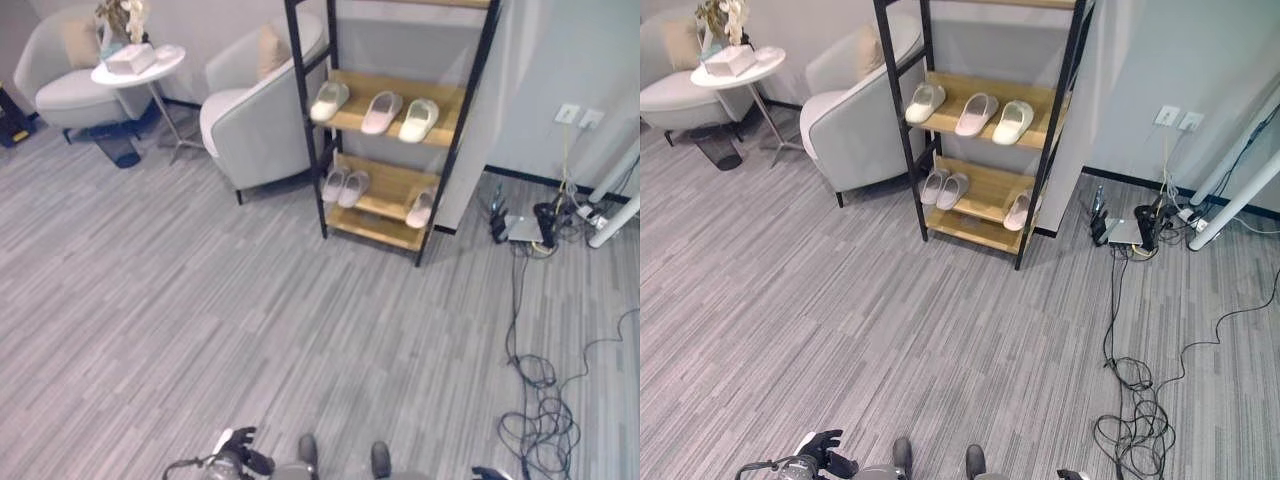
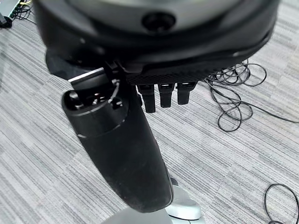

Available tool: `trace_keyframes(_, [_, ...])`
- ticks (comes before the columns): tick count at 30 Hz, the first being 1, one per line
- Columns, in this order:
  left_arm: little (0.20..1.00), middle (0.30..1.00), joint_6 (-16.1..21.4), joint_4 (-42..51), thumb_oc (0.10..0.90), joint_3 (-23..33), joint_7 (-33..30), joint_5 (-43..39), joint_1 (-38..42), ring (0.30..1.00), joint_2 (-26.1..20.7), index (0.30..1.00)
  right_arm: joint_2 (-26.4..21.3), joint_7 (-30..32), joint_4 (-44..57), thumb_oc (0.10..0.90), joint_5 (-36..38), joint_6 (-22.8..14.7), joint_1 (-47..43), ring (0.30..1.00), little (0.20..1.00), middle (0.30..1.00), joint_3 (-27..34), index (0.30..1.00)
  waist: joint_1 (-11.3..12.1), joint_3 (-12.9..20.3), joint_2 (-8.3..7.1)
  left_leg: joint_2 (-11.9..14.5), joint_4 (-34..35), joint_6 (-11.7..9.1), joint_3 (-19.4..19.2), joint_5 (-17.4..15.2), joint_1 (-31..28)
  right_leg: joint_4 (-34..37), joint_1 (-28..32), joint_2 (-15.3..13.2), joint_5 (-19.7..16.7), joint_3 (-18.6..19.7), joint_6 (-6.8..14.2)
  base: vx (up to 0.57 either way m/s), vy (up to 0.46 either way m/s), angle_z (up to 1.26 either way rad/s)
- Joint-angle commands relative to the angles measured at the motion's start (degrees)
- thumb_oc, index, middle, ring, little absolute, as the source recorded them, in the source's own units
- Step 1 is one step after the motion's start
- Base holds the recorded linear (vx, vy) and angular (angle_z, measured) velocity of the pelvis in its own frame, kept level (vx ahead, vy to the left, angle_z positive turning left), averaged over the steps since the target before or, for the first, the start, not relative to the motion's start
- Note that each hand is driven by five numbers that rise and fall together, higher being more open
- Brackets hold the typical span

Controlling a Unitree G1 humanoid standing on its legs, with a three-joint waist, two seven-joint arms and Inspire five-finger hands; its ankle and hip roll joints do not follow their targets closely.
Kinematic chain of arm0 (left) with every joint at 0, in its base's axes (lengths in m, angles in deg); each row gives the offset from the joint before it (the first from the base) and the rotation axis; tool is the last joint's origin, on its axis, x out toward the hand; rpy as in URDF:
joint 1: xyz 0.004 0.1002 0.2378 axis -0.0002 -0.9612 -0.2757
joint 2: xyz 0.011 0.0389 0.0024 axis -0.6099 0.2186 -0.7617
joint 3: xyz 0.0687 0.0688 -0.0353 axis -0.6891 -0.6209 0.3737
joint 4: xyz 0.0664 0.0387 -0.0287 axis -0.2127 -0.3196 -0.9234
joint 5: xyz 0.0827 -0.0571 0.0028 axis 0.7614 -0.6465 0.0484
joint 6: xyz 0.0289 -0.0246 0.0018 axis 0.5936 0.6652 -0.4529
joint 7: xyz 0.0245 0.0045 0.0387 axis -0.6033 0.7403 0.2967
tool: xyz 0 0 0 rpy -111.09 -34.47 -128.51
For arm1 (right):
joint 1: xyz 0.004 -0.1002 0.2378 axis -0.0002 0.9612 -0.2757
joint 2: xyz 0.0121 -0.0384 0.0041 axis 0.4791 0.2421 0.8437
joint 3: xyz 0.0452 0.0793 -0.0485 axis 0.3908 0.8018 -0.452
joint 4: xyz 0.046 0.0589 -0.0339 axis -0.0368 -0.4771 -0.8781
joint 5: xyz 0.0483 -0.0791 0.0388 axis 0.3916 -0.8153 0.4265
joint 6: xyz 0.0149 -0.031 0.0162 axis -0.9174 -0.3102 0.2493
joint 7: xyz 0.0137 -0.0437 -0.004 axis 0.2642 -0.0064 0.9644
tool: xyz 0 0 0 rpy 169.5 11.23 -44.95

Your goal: Arrange the slippers neatly on the shoe rack.

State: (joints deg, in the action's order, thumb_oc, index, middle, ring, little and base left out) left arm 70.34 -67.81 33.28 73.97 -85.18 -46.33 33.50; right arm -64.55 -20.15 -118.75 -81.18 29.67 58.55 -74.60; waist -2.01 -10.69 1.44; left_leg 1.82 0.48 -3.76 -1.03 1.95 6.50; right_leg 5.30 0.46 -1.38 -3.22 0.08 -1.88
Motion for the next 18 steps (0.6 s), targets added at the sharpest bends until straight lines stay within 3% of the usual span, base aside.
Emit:
trace_keyframes(1, [0.900,0.900,0.81,0.53,0.800,-0.85,1.05,0.29,-2.07,0.900,0.51,0.900,-0.90,0.19,1.92,0.800,-3.10,-1.11,-0.81,0.900,0.900,0.900,-1.33,0.900,2.02,1.66,-2.62,-3.01,-7.83,1.73,0.49,-1.31,3.90,-5.79,6.77,-1.25,10.71,2.64,6.97,0.12,0.094,-0.55])
trace_keyframes(5, [0.900,0.900,0.75,0.59,0.800,-0.49,1.16,0.47,-1.89,0.900,-0.05,0.900,-0.71,-0.50,2.79,0.800,-3.81,-0.95,-1.60,0.900,0.900,0.900,-1.67,0.900,2.71,1.82,-2.67,-3.69,-6.87,3.60,-0.54,-2.86,2.07,-14.16,3.14,-3.33,9.67,2.61,9.30,0.13,0.131,-0.43])
trace_keyframes(6, [0.900,0.900,0.62,1.28,0.800,-0.54,1.24,0.33,-1.25,0.900,-0.68,0.900,-0.75,-0.71,3.65,0.800,-3.86,-0.84,-2.47,0.900,0.900,0.900,-2.06,0.900,2.01,0.80,-2.49,-4.14,-6.51,5.04,-0.32,-4.00,-0.13,-22.17,-1.34,-3.95,4.91,2.92,10.99,0.10,0.088,-0.21])
trace_keyframes(9, [0.900,0.900,0.68,1.63,0.800,-0.59,1.07,0.19,-0.75,0.900,-1.36,0.900,-0.54,-0.65,4.99,0.800,-3.01,-1.21,-2.82,0.900,0.900,0.900,-1.82,0.900,0.71,-0.41,-1.30,-3.80,-5.94,6.07,0.33,-5.48,-3.29,-29.92,-6.95,-3.65,2.02,2.04,10.92,0.18,0.096,-0.12])
trace_keyframes(11, [0.900,0.900,0.68,1.67,0.800,-0.58,1.05,0.13,-0.73,0.900,-1.41,0.900,-0.53,-0.72,5.11,0.800,-2.82,-1.21,-2.74,0.900,0.900,0.900,-1.78,0.900,0.17,-0.45,-1.00,-3.85,-5.61,6.26,0.71,-6.24,-4.70,-29.70,-8.34,-3.39,2.31,1.16,10.41,0.24,0.033,0.06])
trace_keyframes(13, [0.900,0.900,0.68,1.68,0.800,-0.66,1.14,0.26,-0.60,0.900,-1.41,0.900,-0.68,-0.69,5.03,0.800,-2.69,-1.21,-2.60,0.900,0.900,0.900,-1.90,0.900,-1.17,-0.45,-0.95,-4.26,-4.54,6.40,1.61,-8.48,-8.32,-23.99,-10.98,-2.47,3.82,-1.87,9.46,0.34,-0.046,0.00])
trace_keyframes(15, [0.900,0.900,0.67,1.47,0.800,-0.58,1.25,0.37,-0.59,0.900,-1.34,0.900,-0.71,-0.67,4.86,0.800,-2.76,-1.18,-2.53,0.900,0.900,0.900,-2.02,0.900,-1.72,-0.38,-1.18,-4.37,-3.92,6.34,2.08,-9.33,-9.91,-20.62,-12.17,-2.07,3.18,-3.13,9.40,0.29,-0.075,-0.04])
trace_keyframes(16, [0.900,0.900,0.74,0.79,0.800,-0.64,1.01,1.05,-0.48,0.900,-1.28,0.900,-0.71,-0.71,4.38,0.800,-3.21,-0.92,-2.29,0.900,0.900,0.900,-2.08,0.900,-3.06,-0.15,-1.54,-4.75,-2.75,5.99,3.38,-10.35,-12.69,-14.88,-15.01,-1.55,1.09,-3.62,9.88,0.29,-0.066,-0.03])
trace_keyframes(18, [0.900,0.900,0.80,0.29,0.800,-0.55,1.31,1.79,-0.43,0.900,-1.18,0.900,-0.87,-0.80,4.09,0.800,-3.26,-0.74,-1.43,0.900,0.900,0.900,-1.72,0.900,-3.71,0.02,-1.50,-4.29,-2.02,5.43,4.27,-11.47,-14.74,-11.43,-13.83,-1.43,0.76,-3.89,10.10,0.36,-0.149,0.07])
